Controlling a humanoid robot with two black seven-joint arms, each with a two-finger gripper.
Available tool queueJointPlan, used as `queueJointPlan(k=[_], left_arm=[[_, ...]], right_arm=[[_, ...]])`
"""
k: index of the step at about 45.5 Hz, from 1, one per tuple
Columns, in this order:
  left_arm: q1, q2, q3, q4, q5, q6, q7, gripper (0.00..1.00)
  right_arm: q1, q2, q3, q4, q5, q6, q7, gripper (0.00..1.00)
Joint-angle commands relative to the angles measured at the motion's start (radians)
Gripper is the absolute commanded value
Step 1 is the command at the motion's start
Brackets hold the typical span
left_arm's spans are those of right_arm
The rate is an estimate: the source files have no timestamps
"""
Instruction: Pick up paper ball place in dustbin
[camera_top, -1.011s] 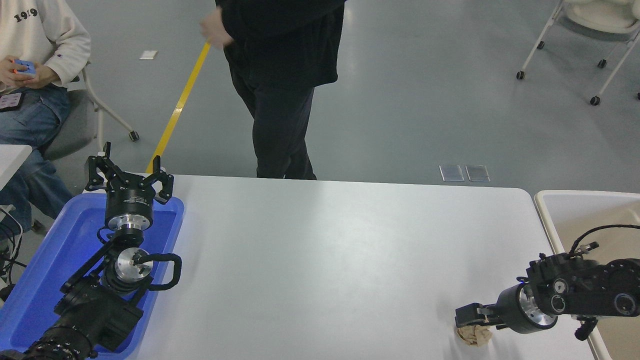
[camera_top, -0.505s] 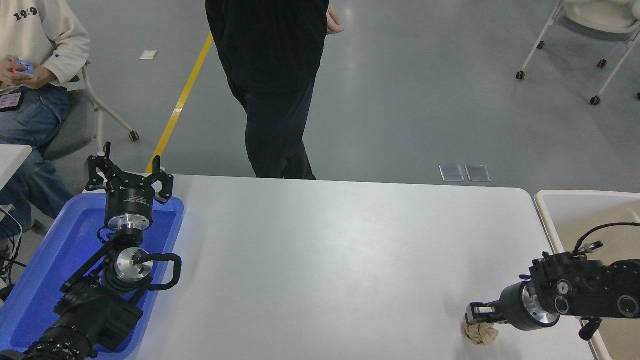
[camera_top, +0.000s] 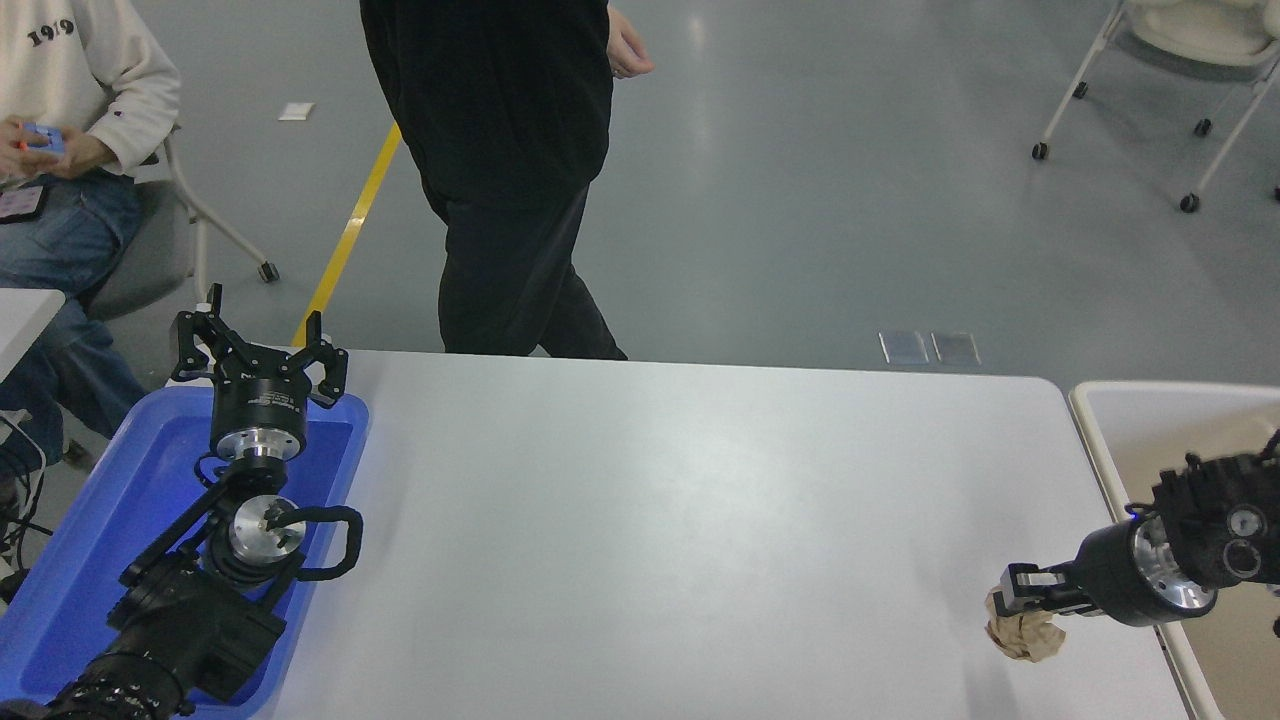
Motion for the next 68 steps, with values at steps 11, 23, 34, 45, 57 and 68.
queueJointPlan(k=[11, 23, 34, 45, 57, 68], left_arm=[[0.0, 0.0, 0.0, 0.0, 0.0, 0.0, 0.0, 0.99], [0.0, 0.0, 0.0, 0.0, 0.0, 0.0, 0.0, 0.99], [0.0, 0.0, 0.0, 0.0, 0.0, 0.0, 0.0, 0.99], [0.0, 0.0, 0.0, 0.0, 0.0, 0.0, 0.0, 0.99], [0.0, 0.0, 0.0, 0.0, 0.0, 0.0, 0.0, 0.99], [0.0, 0.0, 0.0, 0.0, 0.0, 0.0, 0.0, 0.99]], right_arm=[[0.513, -0.206, -0.079, 0.091, 0.004, 0.345, -0.026, 0.0], [0.739, -0.208, -0.18, 0.089, 0.007, 0.448, -0.039, 0.0], [0.823, -0.203, -0.189, 0.077, 0.057, 0.453, -0.078, 0.0], [0.851, -0.203, -0.187, 0.054, 0.079, 0.453, -0.107, 0.0], [0.863, -0.205, -0.184, -0.021, 0.12, 0.453, -0.124, 0.0], [0.857, -0.199, -0.175, -0.229, 0.223, 0.453, -0.125, 0.0]])
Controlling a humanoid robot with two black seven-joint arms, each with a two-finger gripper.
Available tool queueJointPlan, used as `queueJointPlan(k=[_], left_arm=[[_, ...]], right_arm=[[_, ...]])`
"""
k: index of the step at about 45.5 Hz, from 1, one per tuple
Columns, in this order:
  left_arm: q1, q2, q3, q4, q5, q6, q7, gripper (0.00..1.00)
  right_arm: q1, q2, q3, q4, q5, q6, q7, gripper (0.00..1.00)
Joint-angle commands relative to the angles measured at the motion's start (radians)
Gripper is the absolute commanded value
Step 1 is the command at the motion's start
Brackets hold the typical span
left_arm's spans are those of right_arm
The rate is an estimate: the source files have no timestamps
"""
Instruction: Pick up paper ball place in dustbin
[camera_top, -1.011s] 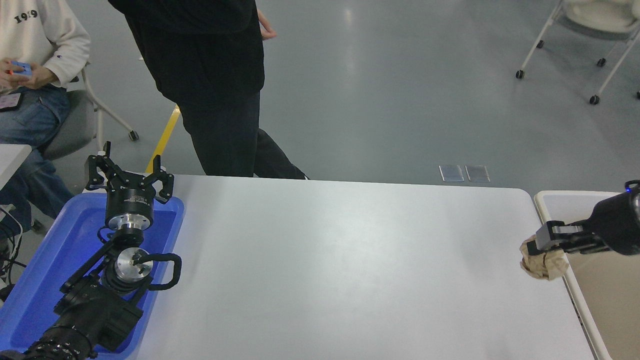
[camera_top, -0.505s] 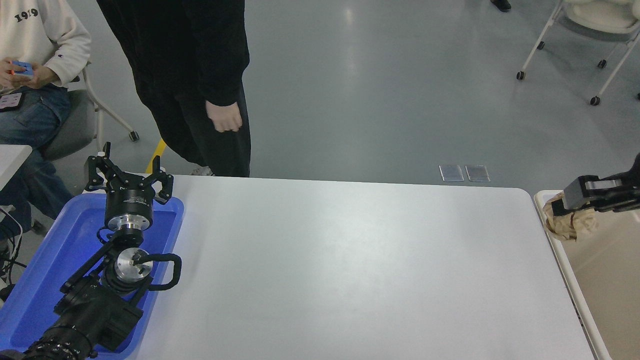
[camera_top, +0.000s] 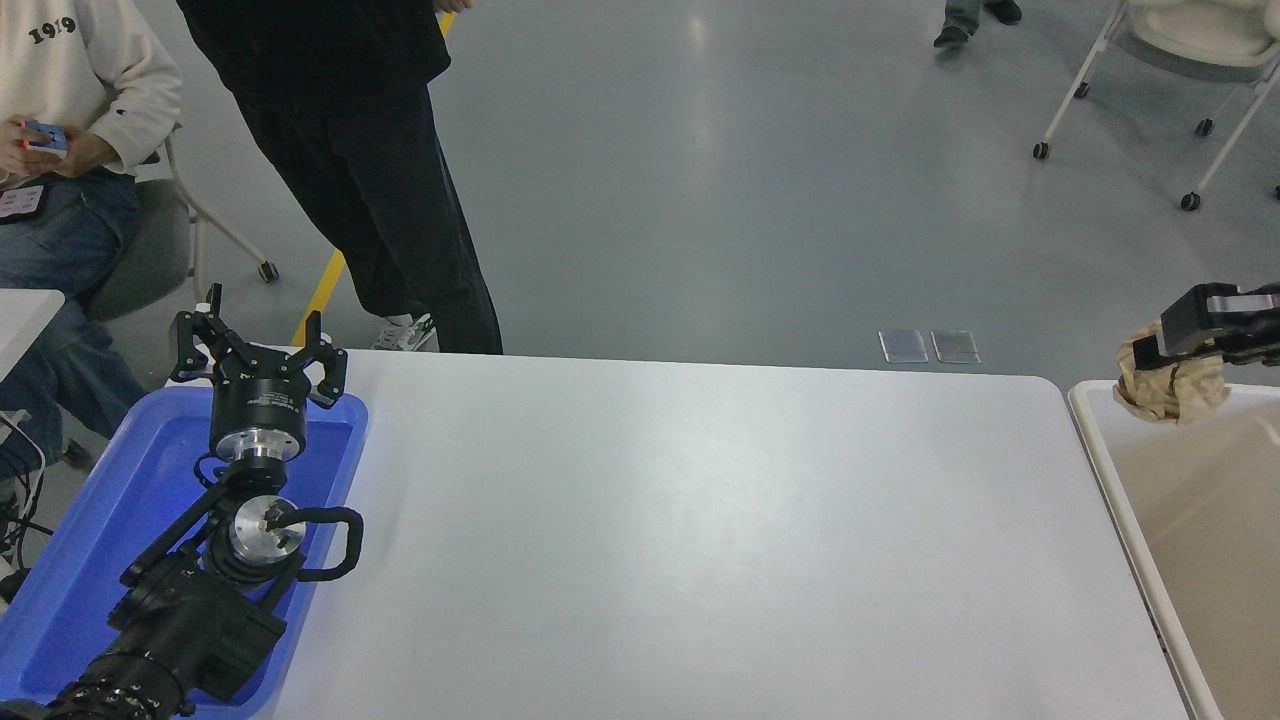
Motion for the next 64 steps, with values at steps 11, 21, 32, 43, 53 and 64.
queueJointPlan(k=[11, 21, 32, 43, 53, 64], left_arm=[[0.0, 0.0, 0.0, 0.0, 0.0, 0.0, 0.0, 0.99], [0.0, 0.0, 0.0, 0.0, 0.0, 0.0, 0.0, 0.99], [0.0, 0.0, 0.0, 0.0, 0.0, 0.0, 0.0, 0.99], [0.0, 0.0, 0.0, 0.0, 0.0, 0.0, 0.0, 0.99], [0.0, 0.0, 0.0, 0.0, 0.0, 0.0, 0.0, 0.99], [0.0, 0.0, 0.0, 0.0, 0.0, 0.0, 0.0, 0.99]], right_arm=[[-0.16, -0.011, 0.031, -0.527, 0.183, -0.039, 0.002, 0.0], [-0.399, -0.017, 0.125, -0.736, 0.322, -0.192, 0.005, 0.0], [-0.701, 0.026, 0.241, -0.842, 0.45, -0.416, 0.005, 0.0], [-1.066, 0.13, 0.488, -1.076, 0.531, -0.467, 0.005, 0.0], [-1.339, 0.285, 0.709, -1.369, 0.53, -0.456, 0.01, 0.0], [-1.516, 0.426, 0.858, -1.504, 0.531, -0.519, 0.01, 0.0]])
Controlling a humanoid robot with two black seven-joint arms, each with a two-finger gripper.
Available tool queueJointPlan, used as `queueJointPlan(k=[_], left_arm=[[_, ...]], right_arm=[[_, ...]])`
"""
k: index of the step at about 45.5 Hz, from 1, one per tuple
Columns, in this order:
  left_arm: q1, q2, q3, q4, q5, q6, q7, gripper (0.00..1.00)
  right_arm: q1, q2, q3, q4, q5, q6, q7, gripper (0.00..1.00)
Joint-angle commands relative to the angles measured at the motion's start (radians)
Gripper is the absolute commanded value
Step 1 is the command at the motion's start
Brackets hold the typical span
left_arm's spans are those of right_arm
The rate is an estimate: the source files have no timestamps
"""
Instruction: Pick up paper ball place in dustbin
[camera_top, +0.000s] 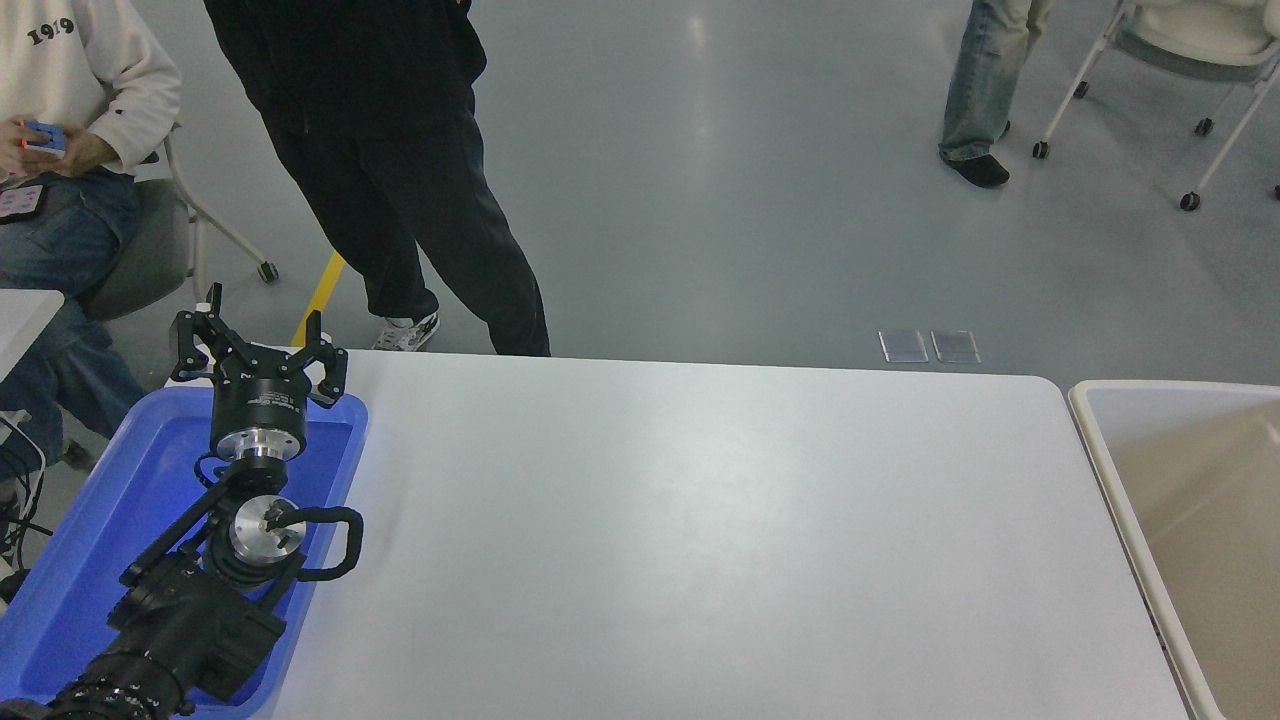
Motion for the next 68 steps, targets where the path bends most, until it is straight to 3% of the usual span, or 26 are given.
queueJointPlan(k=[1, 30, 68], left_arm=[[0.0, 0.0, 0.0, 0.0, 0.0, 0.0, 0.0, 0.99], [0.0, 0.0, 0.0, 0.0, 0.0, 0.0, 0.0, 0.99], [0.0, 0.0, 0.0, 0.0, 0.0, 0.002, 0.0, 0.99]], right_arm=[[-0.223, 0.134, 0.185, -0.17, 0.01, -0.055, 0.001, 0.0], [-0.378, 0.37, 0.527, -0.161, 0.011, -0.337, 0.001, 0.0], [-0.499, 0.467, 0.629, -0.161, 0.091, -0.368, 0.009, 0.0]])
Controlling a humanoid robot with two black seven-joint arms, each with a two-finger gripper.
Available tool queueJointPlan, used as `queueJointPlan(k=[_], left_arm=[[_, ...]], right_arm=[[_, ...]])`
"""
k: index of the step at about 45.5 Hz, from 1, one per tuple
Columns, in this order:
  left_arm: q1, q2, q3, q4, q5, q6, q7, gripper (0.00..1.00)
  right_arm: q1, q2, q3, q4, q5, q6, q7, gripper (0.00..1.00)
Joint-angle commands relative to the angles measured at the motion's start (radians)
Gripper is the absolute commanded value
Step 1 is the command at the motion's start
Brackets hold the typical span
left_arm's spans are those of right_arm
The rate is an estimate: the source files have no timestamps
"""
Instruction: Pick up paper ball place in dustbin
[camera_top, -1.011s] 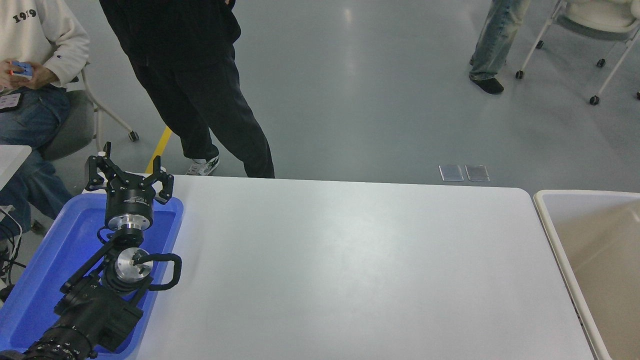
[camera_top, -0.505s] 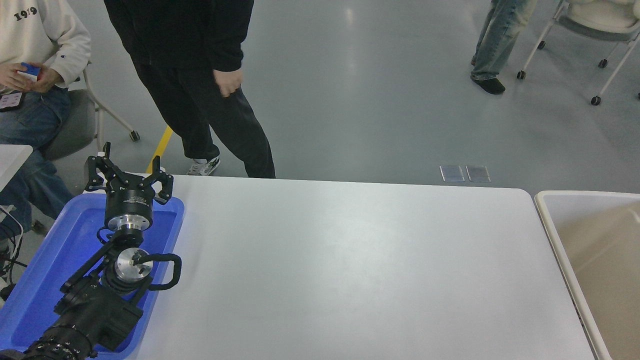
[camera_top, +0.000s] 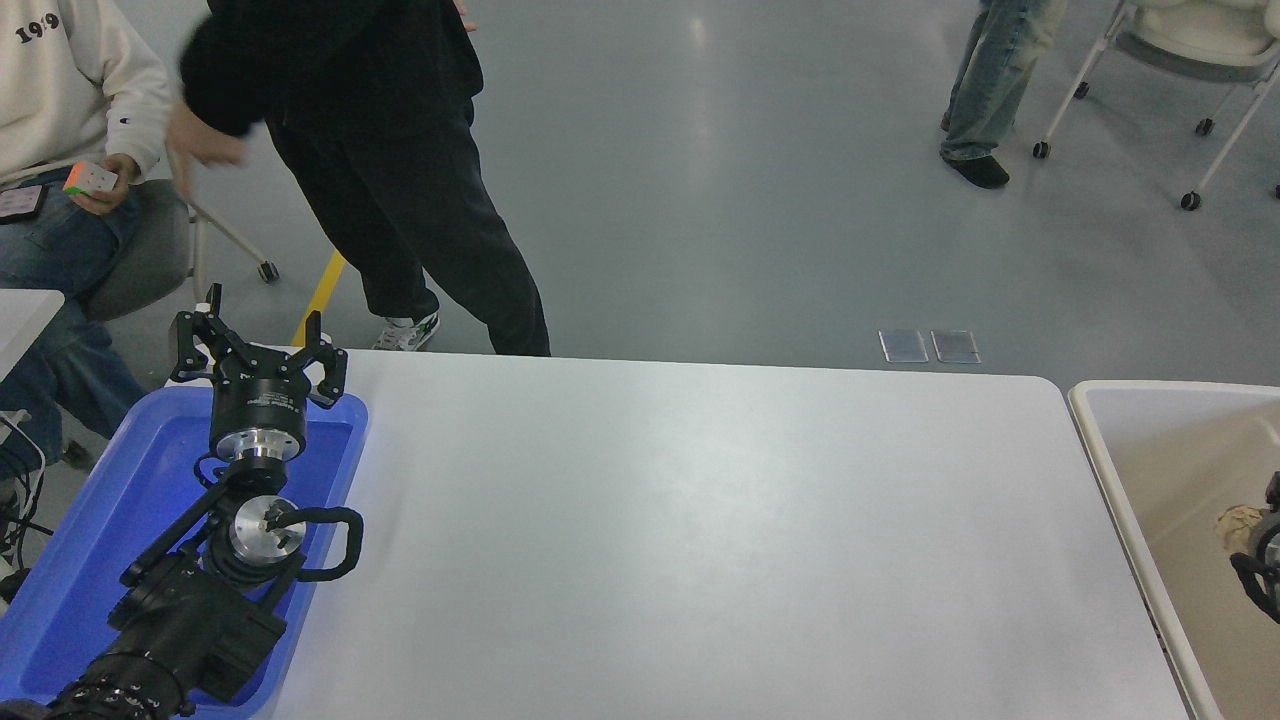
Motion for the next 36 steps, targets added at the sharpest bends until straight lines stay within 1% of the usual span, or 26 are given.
queueJointPlan(k=[1, 2, 3, 5, 6, 7, 8, 20, 36], left_arm=[[0.0, 0.0, 0.0, 0.0, 0.0, 0.0, 0.0, 0.99], [0.0, 0.0, 0.0, 0.0, 0.0, 0.0, 0.0, 0.99], [0.0, 0.0, 0.0, 0.0, 0.0, 0.0, 0.0, 0.99], [0.0, 0.0, 0.0, 0.0, 0.0, 0.0, 0.0, 0.99], [0.0, 0.0, 0.0, 0.0, 0.0, 0.0, 0.0, 0.99], [0.0, 0.0, 0.0, 0.0, 0.0, 0.0, 0.0, 0.99], [-0.002, 0.0, 0.0, 0.0, 0.0, 0.0, 0.0, 0.99], [0.0, 0.0, 0.0, 0.0, 0.0, 0.0, 0.0, 0.99], [0.0, 0.0, 0.0, 0.0, 0.0, 0.0, 0.0, 0.99]], right_arm=[[-0.017, 0.01, 0.008, 0.001, 0.016, -0.003, 0.005, 0.0], [-0.017, 0.01, 0.008, 0.001, 0.016, -0.003, 0.006, 0.0], [-0.018, 0.01, 0.01, 0.001, 0.018, -0.003, 0.005, 0.07], [-0.018, 0.01, 0.013, 0.001, 0.024, -0.004, 0.006, 0.44], [-0.02, 0.01, 0.018, 0.001, 0.032, -0.001, 0.006, 0.61], [-0.021, 0.01, 0.021, 0.003, 0.039, 0.004, 0.006, 0.85], [-0.021, 0.01, 0.022, 0.004, 0.046, 0.005, 0.006, 1.0], [-0.023, 0.009, 0.022, 0.007, 0.058, 0.008, 0.006, 1.0], [0.017, -0.029, 0.013, 0.053, 0.056, 0.017, 0.006, 1.0]])
